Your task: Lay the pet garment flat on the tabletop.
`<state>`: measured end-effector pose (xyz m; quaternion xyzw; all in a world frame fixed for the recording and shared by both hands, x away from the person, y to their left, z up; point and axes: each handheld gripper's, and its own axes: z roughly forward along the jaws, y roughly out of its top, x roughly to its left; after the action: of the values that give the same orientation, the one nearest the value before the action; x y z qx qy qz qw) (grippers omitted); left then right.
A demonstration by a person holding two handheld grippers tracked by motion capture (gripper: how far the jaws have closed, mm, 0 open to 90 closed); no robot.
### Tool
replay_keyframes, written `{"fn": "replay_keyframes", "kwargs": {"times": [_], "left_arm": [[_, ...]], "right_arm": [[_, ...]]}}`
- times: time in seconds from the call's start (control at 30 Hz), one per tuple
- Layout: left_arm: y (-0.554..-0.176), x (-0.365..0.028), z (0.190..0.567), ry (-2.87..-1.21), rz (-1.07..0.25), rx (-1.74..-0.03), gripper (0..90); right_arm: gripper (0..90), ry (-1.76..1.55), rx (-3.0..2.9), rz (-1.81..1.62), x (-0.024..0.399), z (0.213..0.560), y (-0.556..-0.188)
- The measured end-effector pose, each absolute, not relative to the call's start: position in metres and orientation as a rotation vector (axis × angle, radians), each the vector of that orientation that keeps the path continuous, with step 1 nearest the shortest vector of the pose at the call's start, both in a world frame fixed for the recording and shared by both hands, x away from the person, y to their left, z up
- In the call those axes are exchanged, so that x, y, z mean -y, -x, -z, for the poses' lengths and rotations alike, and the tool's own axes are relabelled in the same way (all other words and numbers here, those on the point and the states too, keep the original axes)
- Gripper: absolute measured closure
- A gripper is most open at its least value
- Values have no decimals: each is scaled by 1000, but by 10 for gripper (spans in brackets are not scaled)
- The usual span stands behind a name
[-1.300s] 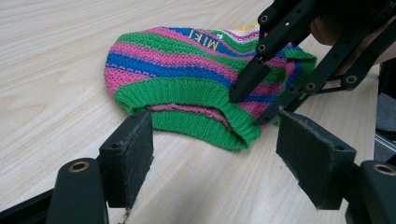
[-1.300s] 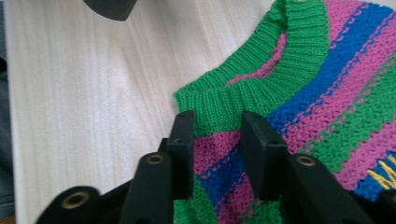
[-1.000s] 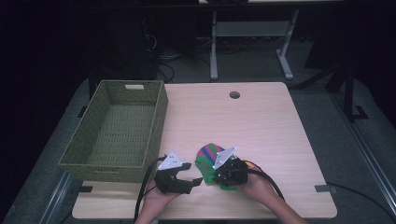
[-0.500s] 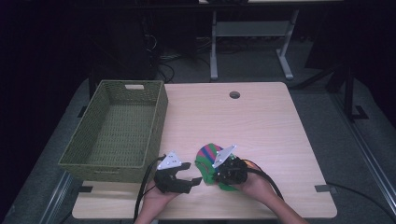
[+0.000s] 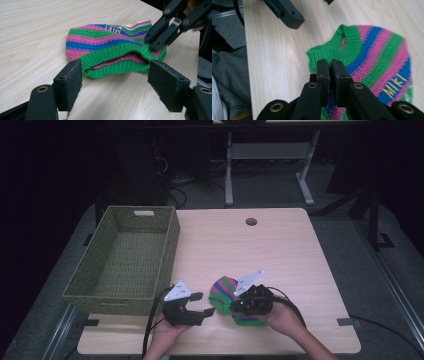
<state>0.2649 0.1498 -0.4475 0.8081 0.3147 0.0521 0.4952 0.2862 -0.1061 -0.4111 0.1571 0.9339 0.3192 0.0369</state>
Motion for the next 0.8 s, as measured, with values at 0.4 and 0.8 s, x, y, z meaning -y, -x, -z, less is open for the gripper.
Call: {"fn": "replay_keyframes", "kwargs": {"times": [0.4, 0.8], "left_arm": [[-264, -149, 447, -1945, -113, -744, 271], [-262, -138, 447, -1975, -114, -705, 291]], "right_arm": [[847, -553, -2813, -1094, 132, 379, -289], [847, -575, -2760, -1199, 153, 359, -285]]}}
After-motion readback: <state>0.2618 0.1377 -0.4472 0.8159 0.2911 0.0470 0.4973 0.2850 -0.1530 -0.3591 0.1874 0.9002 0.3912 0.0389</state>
